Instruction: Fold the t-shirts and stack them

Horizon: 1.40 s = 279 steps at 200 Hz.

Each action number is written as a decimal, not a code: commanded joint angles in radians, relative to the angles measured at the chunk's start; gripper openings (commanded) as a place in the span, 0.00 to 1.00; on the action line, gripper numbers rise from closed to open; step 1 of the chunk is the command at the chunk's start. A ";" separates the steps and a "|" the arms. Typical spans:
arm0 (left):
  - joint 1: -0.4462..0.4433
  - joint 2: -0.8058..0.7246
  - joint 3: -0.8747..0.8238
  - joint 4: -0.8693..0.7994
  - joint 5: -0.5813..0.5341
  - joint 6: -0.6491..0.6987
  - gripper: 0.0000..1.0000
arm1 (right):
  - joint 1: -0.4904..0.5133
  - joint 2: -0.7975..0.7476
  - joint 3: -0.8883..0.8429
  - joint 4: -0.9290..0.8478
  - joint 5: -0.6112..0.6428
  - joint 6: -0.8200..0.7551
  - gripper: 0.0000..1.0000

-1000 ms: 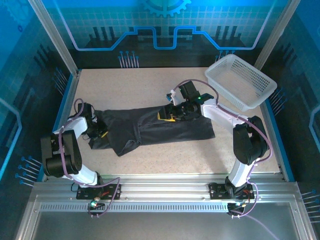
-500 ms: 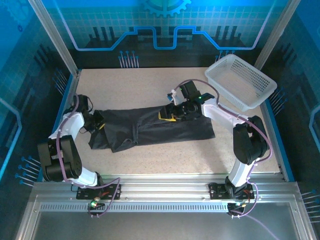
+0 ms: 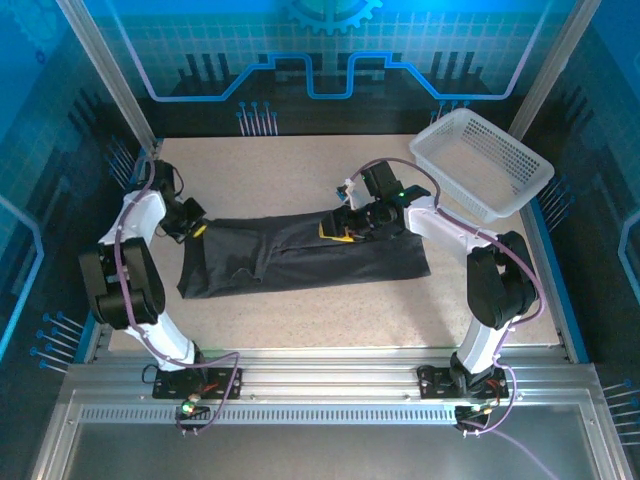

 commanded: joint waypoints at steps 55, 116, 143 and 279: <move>-0.153 -0.224 -0.153 0.015 -0.152 -0.014 0.39 | -0.010 -0.042 -0.054 -0.019 0.037 0.005 0.52; -0.365 -0.450 -0.596 0.264 0.093 -0.546 0.52 | -0.006 -0.044 -0.042 -0.009 0.000 -0.003 0.54; -0.413 -0.473 -0.658 0.408 0.061 -0.673 0.49 | -0.006 -0.040 -0.046 -0.008 -0.001 -0.004 0.54; -0.491 -0.311 -0.586 0.471 0.034 -0.685 0.16 | -0.013 -0.049 -0.065 -0.010 0.005 -0.006 0.54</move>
